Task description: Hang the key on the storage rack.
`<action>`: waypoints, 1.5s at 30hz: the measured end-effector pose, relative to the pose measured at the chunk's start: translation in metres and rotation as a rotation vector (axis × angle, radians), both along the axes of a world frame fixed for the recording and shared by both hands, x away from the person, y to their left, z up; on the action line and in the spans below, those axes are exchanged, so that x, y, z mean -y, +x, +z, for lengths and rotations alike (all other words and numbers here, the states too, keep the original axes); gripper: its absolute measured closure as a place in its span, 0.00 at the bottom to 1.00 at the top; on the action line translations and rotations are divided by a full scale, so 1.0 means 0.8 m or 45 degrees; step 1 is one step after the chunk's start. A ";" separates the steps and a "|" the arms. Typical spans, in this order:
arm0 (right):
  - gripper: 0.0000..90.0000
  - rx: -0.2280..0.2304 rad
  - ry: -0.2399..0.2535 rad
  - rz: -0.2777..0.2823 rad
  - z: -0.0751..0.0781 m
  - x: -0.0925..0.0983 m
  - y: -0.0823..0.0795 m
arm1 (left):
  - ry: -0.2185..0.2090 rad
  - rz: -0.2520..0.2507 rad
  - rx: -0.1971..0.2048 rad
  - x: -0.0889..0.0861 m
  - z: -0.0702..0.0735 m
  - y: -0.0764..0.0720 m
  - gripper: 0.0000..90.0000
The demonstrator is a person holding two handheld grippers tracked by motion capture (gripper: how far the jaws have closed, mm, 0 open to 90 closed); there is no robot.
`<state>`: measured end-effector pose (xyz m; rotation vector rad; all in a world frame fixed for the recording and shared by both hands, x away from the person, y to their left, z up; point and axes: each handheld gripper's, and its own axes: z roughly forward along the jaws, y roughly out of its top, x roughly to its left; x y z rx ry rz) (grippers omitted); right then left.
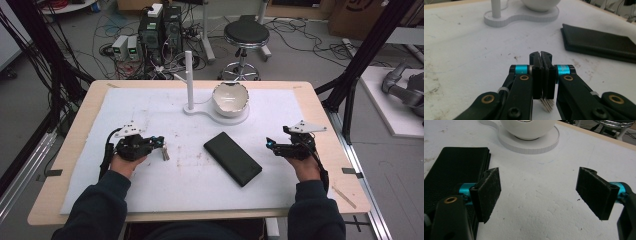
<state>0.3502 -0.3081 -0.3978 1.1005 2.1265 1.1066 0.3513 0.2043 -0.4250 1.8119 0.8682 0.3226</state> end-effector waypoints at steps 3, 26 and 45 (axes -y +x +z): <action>0.23 -0.006 0.006 0.007 -0.001 -0.001 0.001 | -0.035 0.019 0.019 -0.005 0.006 -0.001 0.98; 0.23 0.009 0.030 0.015 0.001 -0.001 0.004 | -0.220 -0.040 0.246 0.014 0.123 0.053 0.98; 0.23 0.026 0.047 0.001 0.003 0.002 0.000 | -0.218 -0.080 0.231 0.068 0.180 0.143 0.98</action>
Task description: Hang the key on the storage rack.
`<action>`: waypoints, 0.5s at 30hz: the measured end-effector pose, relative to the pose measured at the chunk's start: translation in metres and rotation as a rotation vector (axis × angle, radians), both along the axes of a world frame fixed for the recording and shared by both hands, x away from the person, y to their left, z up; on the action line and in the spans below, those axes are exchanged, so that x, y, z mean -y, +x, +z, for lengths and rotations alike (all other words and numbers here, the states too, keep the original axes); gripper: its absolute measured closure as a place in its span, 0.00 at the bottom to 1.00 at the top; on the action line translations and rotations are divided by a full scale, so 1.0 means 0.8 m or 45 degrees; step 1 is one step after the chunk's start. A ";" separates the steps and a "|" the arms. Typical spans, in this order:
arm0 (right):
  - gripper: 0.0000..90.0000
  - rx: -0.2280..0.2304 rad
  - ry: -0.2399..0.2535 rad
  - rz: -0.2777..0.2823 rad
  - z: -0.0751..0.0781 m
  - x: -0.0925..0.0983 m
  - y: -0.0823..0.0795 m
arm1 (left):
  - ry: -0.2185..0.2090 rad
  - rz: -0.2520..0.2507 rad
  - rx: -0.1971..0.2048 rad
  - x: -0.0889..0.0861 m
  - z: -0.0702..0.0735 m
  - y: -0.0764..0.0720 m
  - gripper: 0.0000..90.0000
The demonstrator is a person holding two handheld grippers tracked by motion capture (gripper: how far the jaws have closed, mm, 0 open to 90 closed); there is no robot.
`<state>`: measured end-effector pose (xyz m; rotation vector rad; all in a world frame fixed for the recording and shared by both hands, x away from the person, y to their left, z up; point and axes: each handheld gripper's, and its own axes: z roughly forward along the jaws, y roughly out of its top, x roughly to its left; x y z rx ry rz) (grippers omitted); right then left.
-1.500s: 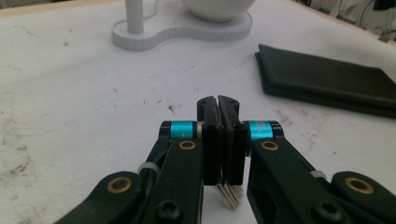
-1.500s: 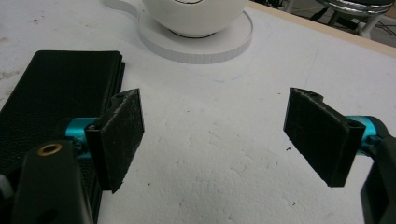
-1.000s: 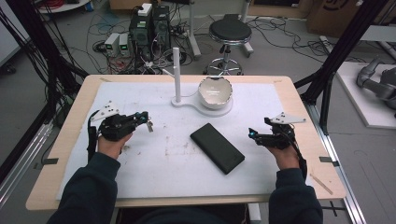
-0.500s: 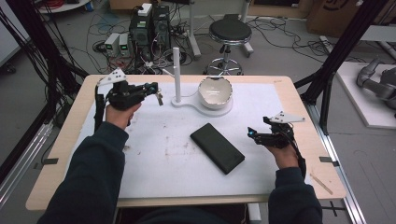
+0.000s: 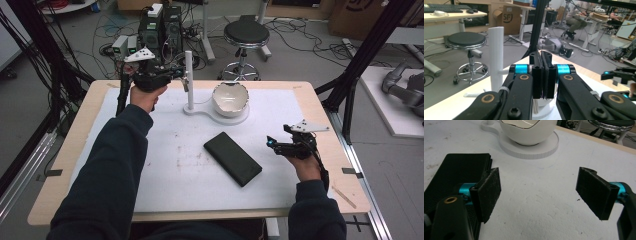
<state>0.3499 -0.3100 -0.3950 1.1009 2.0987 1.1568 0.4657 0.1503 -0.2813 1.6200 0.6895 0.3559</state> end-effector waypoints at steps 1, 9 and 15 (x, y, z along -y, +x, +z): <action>0.23 0.000 0.000 0.000 0.000 0.000 0.000 | -0.001 0.007 -0.004 0.001 0.000 0.003 0.98; 0.23 0.003 -0.004 0.008 0.000 -0.001 0.000 | 0.007 0.046 -0.022 0.009 -0.001 0.022 0.98; 0.23 0.009 0.002 0.005 0.001 0.000 -0.002 | 0.016 0.062 -0.046 0.008 -0.008 0.029 0.98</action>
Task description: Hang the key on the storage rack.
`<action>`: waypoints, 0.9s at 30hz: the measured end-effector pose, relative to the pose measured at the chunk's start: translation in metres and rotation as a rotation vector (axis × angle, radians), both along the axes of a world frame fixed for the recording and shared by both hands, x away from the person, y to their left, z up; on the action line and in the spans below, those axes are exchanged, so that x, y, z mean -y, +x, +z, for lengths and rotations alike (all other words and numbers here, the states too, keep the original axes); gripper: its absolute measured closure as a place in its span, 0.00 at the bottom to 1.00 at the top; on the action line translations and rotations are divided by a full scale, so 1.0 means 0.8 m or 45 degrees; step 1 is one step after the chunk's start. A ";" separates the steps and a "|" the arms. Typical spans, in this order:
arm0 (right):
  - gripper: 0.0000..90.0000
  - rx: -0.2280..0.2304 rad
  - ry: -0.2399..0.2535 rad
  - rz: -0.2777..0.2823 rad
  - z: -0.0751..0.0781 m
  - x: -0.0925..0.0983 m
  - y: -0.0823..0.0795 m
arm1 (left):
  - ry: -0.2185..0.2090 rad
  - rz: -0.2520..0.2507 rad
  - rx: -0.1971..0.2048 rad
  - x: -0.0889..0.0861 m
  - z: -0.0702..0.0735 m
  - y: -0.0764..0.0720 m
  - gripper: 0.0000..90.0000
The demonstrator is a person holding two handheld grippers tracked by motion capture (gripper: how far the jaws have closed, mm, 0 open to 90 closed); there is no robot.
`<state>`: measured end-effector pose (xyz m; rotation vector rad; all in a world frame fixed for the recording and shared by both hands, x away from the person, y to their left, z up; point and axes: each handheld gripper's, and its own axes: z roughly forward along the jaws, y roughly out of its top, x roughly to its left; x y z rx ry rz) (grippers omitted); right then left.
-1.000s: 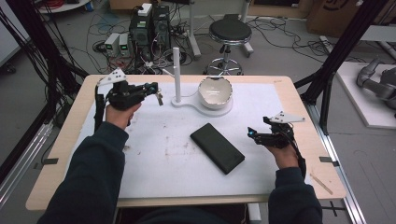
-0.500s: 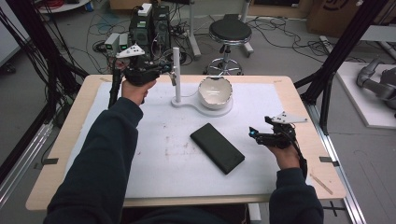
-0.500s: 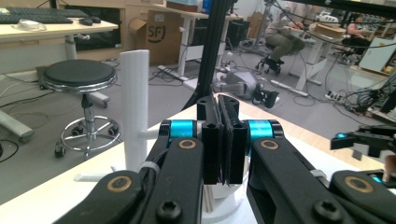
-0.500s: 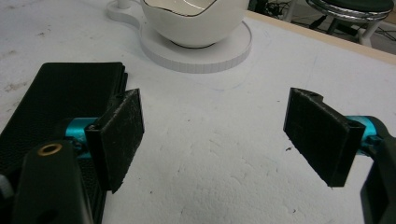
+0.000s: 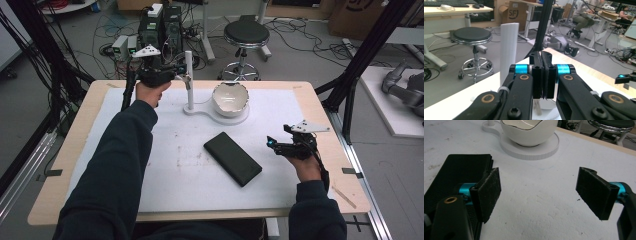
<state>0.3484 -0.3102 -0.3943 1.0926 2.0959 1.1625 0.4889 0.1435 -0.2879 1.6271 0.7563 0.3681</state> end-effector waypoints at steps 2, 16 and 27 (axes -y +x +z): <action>0.23 -0.003 0.001 -0.001 0.000 0.001 0.000 | -0.001 0.014 -0.002 -0.001 -0.002 0.003 0.98; 0.23 -0.010 -0.005 0.006 -0.002 0.000 -0.001 | 0.047 0.121 -0.016 -0.007 -0.014 0.007 0.95; 0.23 -0.021 -0.009 0.005 -0.004 -0.001 0.001 | 0.157 0.220 0.081 -0.041 -0.062 -0.043 0.35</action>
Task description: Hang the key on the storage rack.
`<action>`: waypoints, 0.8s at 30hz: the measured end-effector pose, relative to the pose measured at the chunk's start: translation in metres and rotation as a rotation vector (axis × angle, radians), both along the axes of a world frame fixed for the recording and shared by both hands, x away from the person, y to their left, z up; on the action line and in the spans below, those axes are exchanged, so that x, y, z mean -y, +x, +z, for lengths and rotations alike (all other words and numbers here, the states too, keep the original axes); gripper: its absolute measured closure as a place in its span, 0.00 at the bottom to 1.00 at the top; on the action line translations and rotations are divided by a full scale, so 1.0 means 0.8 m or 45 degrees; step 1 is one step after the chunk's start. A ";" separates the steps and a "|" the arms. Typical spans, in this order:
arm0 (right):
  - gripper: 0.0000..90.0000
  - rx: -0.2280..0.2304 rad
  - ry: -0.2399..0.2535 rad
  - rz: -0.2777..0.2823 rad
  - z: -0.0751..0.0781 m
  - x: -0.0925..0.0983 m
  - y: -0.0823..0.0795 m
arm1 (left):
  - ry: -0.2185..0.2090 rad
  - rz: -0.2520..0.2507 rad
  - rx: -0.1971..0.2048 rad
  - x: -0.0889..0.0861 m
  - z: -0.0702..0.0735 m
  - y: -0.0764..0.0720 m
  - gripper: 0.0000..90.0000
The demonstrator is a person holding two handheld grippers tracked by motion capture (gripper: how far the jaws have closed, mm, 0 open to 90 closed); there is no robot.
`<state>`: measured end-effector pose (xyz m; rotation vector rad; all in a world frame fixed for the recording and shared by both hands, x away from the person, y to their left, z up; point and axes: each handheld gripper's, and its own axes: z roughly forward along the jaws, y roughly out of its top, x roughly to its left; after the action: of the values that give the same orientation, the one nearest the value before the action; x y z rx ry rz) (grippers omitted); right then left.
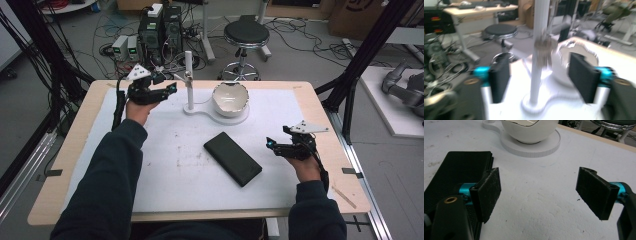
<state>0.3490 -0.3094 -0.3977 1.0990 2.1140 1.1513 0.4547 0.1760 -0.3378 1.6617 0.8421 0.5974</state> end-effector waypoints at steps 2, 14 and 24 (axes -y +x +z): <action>0.23 -0.004 -0.005 0.006 -0.001 -0.001 0.001 | 0.020 0.011 -0.015 -0.009 -0.012 -0.015 0.26; 0.23 -0.007 -0.005 0.011 -0.001 -0.006 0.005 | -0.004 0.024 0.010 -0.048 -0.044 -0.094 0.23; 0.23 -0.026 -0.024 0.020 -0.006 -0.010 0.010 | -0.036 0.047 -0.103 -0.073 -0.087 -0.109 0.23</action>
<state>0.3571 -0.3012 -0.4025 1.0924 2.1482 1.1294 0.3674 0.2343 -0.4077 1.6564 0.9372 0.5442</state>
